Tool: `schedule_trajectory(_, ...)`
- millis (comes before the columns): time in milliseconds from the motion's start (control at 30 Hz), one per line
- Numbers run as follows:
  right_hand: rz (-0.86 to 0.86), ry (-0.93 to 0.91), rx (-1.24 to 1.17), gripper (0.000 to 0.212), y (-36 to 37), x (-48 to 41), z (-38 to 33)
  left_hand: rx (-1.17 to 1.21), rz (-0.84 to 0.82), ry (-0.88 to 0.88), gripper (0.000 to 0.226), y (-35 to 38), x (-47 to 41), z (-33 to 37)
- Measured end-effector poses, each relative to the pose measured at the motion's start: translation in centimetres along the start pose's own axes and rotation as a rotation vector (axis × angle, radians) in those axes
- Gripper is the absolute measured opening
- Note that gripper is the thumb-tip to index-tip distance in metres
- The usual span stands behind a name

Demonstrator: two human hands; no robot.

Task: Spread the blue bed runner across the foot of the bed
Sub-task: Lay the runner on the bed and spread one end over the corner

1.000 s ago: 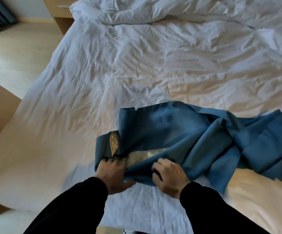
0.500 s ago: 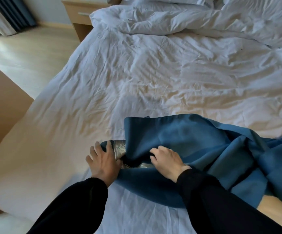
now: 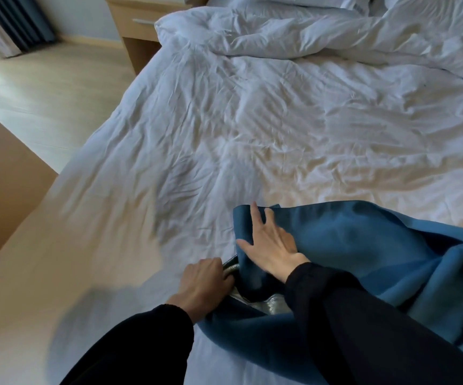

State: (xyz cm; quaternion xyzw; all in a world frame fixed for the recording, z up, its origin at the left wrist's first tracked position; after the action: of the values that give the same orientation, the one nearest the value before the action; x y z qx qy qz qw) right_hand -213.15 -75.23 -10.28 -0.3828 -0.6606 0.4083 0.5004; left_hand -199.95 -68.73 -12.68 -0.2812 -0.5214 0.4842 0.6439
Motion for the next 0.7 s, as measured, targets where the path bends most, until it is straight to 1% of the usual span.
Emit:
schedule_trajectory(33,-0.022,0.025,0.031,0.076,0.0,-0.8,-0.2,0.048,0.0,0.03,0.028,-0.1,-0.2,-0.7)
schedule_trajectory(67,-0.054,0.049,0.045,0.066,0.0,-1.4,-0.4,0.096,0.012,0.055,0.025,-0.4,-0.3,-1.5)
schedule_trajectory(133,-0.092,0.08,0.002,0.034,-0.1,-2.4,-0.9,0.168,0.076,0.083,0.022,-1.5,-0.1,-3.2)
schedule_trajectory(167,-0.079,0.094,-0.044,0.023,-0.1,-2.7,-1.1,0.201,0.117,0.079,0.022,-2.1,-0.1,-4.0)
schedule_trajectory(200,-0.042,0.11,-0.088,0.017,-0.3,-3.1,-1.3,0.236,0.163,0.07,0.02,-2.9,-0.1,-4.7)
schedule_trajectory(267,0.107,0.121,-0.19,0.014,-1.1,-4.1,-2.3,0.281,0.251,0.036,0.017,-4.6,-0.3,-6.2)
schedule_trajectory(333,0.267,0.096,-0.384,0.008,-2.5,-5.5,-3.7,0.273,0.329,-0.021,0.018,-6.4,-0.7,-8.3)
schedule_trajectory(400,0.358,0.058,-0.607,0.013,-4.3,-6.9,-5.4,0.239,0.396,-0.103,0.023,-8.1,-0.9,-11.1)
schedule_trajectory(467,0.441,0.07,-0.743,0.013,-6.1,-8.0,-6.3,0.203,0.457,-0.198,0.03,-9.5,-1.0,-14.6)
schedule_trajectory(500,0.455,0.086,-0.773,0.013,-6.6,-8.5,-6.5,0.195,0.482,-0.244,0.035,-10.2,-0.9,-16.2)
schedule_trajectory(567,0.414,0.118,-0.747,0.012,-6.1,-9.4,-6.3,0.157,0.507,-0.312,0.043,-11.0,-1.0,-18.8)
schedule_trajectory(633,0.345,0.191,-0.671,0.016,-4.7,-10.1,-5.8,0.064,0.434,-0.354,0.041,-10.8,-1.7,-20.0)
schedule_trajectory(700,0.271,0.279,-0.551,0.029,-3.2,-10.5,-5.9,-0.025,0.339,-0.349,0.037,-9.9,-2.6,-20.0)
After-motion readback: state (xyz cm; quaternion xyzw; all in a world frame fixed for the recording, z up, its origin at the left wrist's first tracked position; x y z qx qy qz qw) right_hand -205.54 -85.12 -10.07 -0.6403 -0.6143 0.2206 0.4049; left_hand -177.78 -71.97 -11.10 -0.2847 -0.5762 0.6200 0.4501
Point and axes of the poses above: each hand's wrist, its own x-axis away from the middle knuckle, its own y-axis out of the palm, z = x × y, the point moved 5 cm from there along -x, towards the middle knuckle, and after that the axes turned 4 degrees about x, right-handed, at the moved point
